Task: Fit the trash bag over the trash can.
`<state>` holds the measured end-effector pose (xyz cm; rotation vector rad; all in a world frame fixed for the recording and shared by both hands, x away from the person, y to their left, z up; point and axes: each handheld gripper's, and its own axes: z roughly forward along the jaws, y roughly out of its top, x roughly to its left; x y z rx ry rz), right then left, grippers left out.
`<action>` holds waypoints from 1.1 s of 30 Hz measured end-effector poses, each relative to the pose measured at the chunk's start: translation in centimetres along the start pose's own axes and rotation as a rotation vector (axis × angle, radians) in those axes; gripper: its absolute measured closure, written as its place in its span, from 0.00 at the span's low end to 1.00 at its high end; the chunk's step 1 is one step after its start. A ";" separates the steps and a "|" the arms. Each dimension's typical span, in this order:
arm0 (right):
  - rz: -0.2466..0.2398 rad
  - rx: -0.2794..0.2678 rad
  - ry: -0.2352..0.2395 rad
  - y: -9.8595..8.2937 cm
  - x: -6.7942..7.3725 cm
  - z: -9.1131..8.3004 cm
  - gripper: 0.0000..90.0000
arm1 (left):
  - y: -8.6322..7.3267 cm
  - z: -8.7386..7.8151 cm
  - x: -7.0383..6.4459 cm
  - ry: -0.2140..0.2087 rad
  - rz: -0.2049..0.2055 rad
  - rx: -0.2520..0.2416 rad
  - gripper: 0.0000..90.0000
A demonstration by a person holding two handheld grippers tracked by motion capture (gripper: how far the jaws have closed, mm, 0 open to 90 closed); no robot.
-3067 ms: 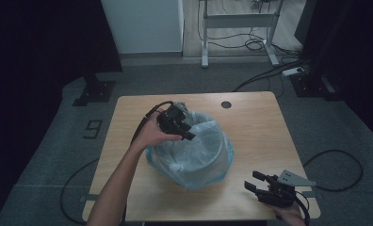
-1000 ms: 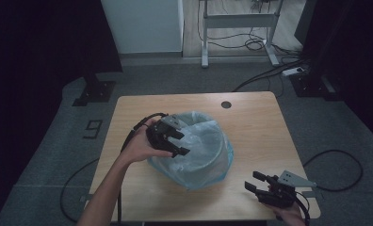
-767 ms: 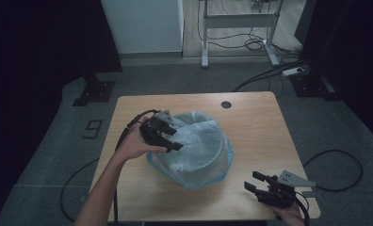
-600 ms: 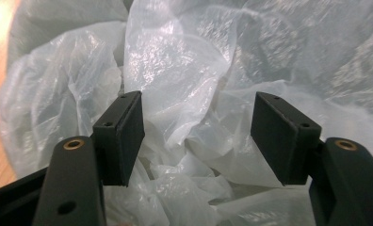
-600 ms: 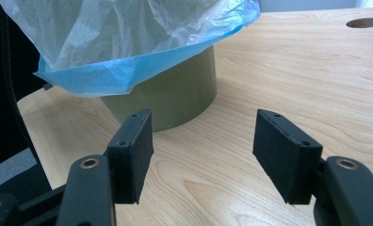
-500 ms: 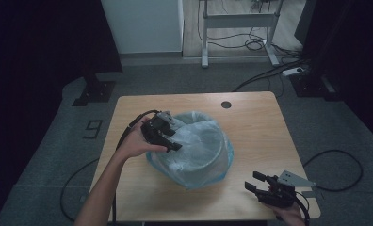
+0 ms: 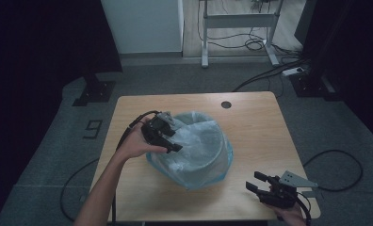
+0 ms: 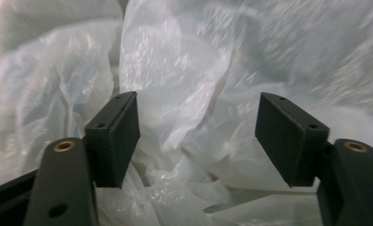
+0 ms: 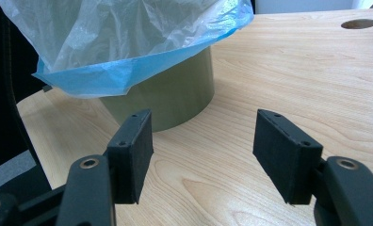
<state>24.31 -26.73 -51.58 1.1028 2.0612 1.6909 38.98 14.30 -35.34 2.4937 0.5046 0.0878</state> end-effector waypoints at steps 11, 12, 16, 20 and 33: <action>0.006 -0.009 -0.012 0.0 -0.2 -0.5 0.42 | -2.3 -2.7 -1.9 0.028 -0.018 -0.216 0.28; 0.005 -0.009 -0.012 0.0 -0.2 -0.5 0.42 | -2.3 -2.7 -1.9 0.028 -0.018 -0.216 0.28; 0.004 -0.006 -0.018 -0.1 -0.3 -0.7 0.42 | -4.8 -3.7 -2.9 0.070 -0.041 -0.315 0.28; 0.009 -0.008 -0.022 -0.1 -0.5 -0.9 0.42 | -7.0 -4.5 -3.7 0.083 -0.058 -0.378 0.28; 0.000 0.005 -0.034 -0.3 -0.4 -0.6 0.41 | -14.3 -4.6 -5.0 0.128 -0.136 -0.409 0.28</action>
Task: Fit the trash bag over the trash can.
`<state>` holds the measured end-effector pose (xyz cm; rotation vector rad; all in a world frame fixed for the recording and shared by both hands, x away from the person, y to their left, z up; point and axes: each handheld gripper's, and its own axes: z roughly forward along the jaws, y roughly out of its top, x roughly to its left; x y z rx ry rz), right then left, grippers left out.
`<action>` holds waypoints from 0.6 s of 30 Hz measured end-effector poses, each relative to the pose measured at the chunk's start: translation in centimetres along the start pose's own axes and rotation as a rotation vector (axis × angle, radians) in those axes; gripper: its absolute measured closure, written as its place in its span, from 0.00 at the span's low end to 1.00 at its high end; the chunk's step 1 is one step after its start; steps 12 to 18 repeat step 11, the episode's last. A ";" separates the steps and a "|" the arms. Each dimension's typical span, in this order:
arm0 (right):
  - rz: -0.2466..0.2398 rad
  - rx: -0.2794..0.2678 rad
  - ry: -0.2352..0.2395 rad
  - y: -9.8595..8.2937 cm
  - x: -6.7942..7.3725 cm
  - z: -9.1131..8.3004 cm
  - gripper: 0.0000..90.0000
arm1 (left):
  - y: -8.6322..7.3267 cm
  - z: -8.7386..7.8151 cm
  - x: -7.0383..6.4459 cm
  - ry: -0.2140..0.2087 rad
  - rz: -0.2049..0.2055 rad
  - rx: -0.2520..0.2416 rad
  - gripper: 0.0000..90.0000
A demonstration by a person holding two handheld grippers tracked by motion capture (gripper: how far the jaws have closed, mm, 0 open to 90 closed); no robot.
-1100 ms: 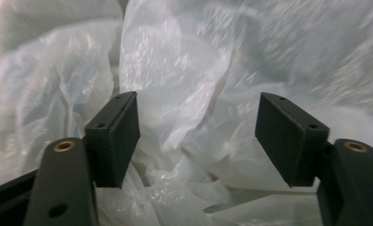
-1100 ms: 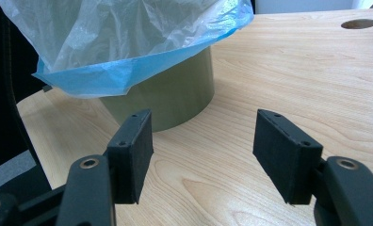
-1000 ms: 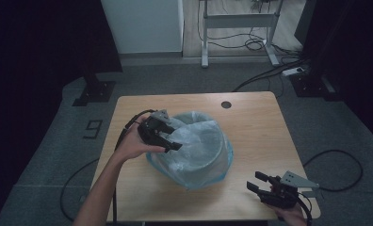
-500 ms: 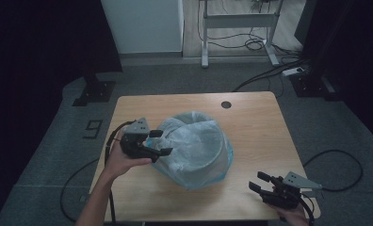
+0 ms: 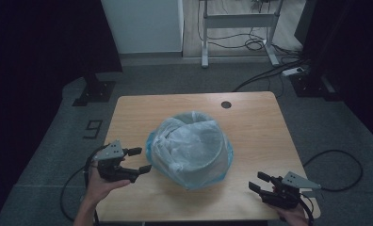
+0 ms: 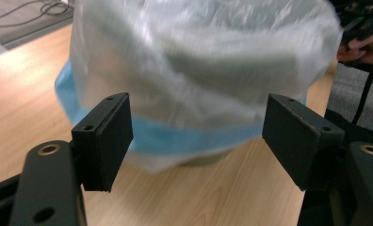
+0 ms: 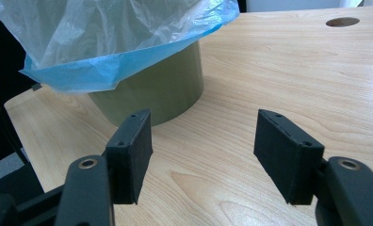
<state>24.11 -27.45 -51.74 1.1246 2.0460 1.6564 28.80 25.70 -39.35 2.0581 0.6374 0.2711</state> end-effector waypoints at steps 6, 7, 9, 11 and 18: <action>-0.001 -0.001 -0.001 0.1 0.1 0.1 0.41 | -1.4 -0.3 0.4 0.013 -0.025 0.002 0.28; -0.001 -0.001 -0.001 0.1 0.1 0.2 0.41 | -1.4 -0.3 0.4 0.013 -0.025 0.002 0.28; -0.002 -0.001 -0.001 0.1 0.1 0.2 0.41 | -1.8 -0.2 0.5 0.024 -0.029 0.008 0.28; -0.003 -0.001 0.001 0.1 0.0 0.3 0.40 | -1.9 -0.2 0.5 0.032 -0.029 0.013 0.28; -0.003 -0.001 0.001 0.1 0.0 0.3 0.40 | -1.9 -0.2 0.5 0.032 -0.029 0.013 0.28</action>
